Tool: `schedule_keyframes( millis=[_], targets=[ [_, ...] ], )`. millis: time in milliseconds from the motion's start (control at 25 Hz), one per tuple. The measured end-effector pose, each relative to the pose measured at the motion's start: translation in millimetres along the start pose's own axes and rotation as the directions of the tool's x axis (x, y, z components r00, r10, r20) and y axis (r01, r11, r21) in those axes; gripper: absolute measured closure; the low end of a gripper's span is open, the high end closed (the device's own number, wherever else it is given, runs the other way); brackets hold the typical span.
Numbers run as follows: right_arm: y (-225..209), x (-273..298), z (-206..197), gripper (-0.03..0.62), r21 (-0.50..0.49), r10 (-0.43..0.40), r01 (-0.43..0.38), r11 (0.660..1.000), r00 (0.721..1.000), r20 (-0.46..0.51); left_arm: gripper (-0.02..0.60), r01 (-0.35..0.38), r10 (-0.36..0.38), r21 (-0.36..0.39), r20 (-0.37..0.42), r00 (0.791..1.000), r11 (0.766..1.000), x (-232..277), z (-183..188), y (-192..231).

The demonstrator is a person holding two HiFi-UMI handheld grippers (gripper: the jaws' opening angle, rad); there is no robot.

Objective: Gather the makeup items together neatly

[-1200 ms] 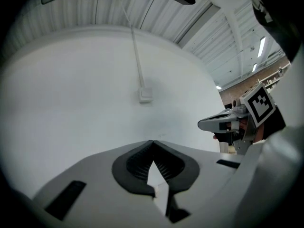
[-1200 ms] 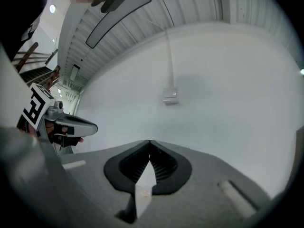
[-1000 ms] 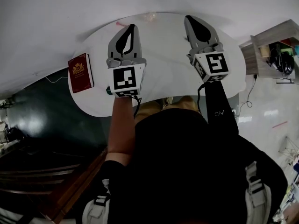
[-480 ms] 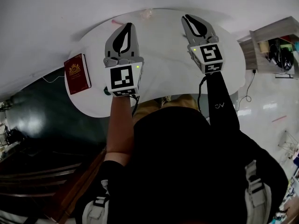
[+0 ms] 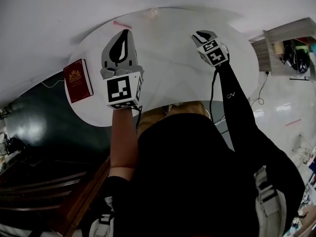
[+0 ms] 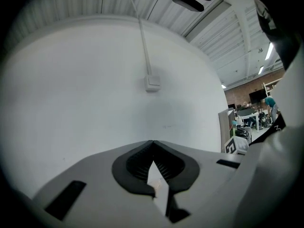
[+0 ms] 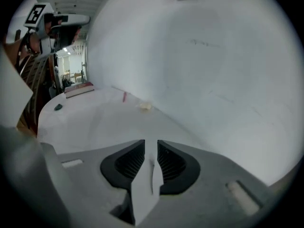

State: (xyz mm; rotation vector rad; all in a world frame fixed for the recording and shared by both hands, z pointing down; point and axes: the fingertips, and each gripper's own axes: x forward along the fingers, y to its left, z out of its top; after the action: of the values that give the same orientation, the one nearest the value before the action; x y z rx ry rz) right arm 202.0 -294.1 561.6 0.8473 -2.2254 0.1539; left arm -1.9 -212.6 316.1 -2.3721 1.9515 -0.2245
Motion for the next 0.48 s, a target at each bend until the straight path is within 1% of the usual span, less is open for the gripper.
schedule_keyframes(
  millis=[200,280,480],
  targets=[
    [-2,30,-43,0.527,0.007,0.037,-0.037,0.999,0.99,-0.136,0.572,-0.019,0.019,0.004,-0.017,1.0,1.0,0,-4,6],
    [-3,39,-53,0.526,0.022,0.045,-0.042,0.999,0.986,-0.161,0.572,-0.028,0.028,0.003,-0.029,0.999,1.0,-1,-8,8],
    [-9,54,-68,0.526,0.036,0.034,-0.027,0.999,0.975,-0.219,0.572,-0.038,0.039,0.008,-0.039,0.998,0.999,-2,-11,12]
  ],
)
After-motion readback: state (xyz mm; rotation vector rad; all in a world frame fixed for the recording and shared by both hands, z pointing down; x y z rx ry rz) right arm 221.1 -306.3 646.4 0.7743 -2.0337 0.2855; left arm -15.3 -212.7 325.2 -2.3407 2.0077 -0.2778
